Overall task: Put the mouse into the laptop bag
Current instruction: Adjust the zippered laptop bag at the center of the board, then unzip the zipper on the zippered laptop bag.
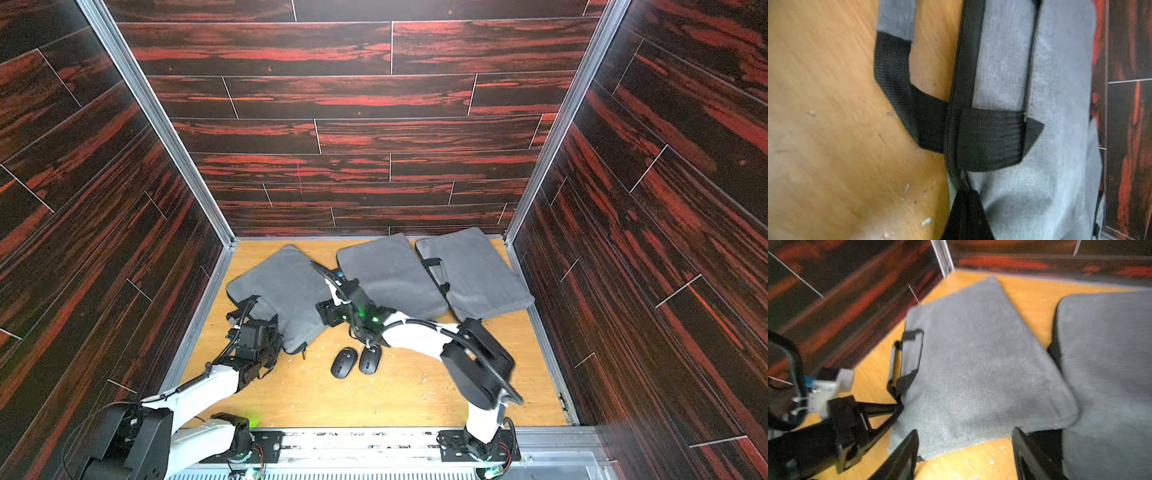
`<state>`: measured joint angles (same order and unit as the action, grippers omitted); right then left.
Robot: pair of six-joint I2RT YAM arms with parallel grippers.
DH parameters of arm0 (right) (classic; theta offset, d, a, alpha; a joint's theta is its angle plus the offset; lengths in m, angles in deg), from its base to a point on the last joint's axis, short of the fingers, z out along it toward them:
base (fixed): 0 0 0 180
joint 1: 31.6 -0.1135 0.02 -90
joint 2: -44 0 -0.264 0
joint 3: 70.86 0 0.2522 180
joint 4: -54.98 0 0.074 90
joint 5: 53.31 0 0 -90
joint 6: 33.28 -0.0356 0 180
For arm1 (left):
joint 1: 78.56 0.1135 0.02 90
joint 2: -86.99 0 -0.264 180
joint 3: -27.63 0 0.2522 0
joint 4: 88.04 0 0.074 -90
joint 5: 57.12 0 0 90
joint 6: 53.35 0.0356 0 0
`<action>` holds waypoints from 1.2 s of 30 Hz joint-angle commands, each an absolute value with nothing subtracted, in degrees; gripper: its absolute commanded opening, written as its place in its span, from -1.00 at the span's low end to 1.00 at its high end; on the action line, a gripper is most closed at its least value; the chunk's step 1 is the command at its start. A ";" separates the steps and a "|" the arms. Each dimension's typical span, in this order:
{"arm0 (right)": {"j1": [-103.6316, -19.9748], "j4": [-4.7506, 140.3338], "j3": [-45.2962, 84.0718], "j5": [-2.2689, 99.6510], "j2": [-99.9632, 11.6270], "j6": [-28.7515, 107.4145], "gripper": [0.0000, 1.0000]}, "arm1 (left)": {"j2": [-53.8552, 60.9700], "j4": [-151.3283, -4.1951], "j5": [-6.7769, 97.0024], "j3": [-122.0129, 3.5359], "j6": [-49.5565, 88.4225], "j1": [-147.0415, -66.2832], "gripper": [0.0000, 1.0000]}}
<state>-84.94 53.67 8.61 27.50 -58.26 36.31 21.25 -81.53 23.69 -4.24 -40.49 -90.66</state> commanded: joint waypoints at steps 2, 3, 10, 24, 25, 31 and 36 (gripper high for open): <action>-87.25 53.65 7.17 31.66 -59.13 35.50 0.33 | 21.74 -85.37 21.53 -5.01 -43.28 -91.57 -0.93; -88.38 52.02 5.67 32.52 -59.45 35.55 0.33 | 21.17 -85.78 21.93 -5.28 -43.40 -91.59 -0.89; -96.20 44.40 1.58 29.27 -63.75 33.21 0.24 | 21.61 -76.90 19.03 -9.11 -41.09 -91.57 0.53; -99.98 51.70 11.26 23.33 -77.42 28.94 0.18 | 29.01 -47.88 6.92 -22.16 -34.62 -85.51 1.00; -100.06 52.21 11.94 23.29 -78.14 28.94 0.15 | 29.07 -48.80 9.45 -22.72 -32.75 -83.62 0.99; -101.98 57.49 14.94 17.84 -80.13 28.86 -0.02 | 23.93 -41.97 16.76 -33.87 -21.00 -76.31 0.99; -103.41 58.19 14.56 16.21 -80.47 28.18 -0.01 | 31.21 -49.26 16.36 -22.58 -20.47 -75.86 1.00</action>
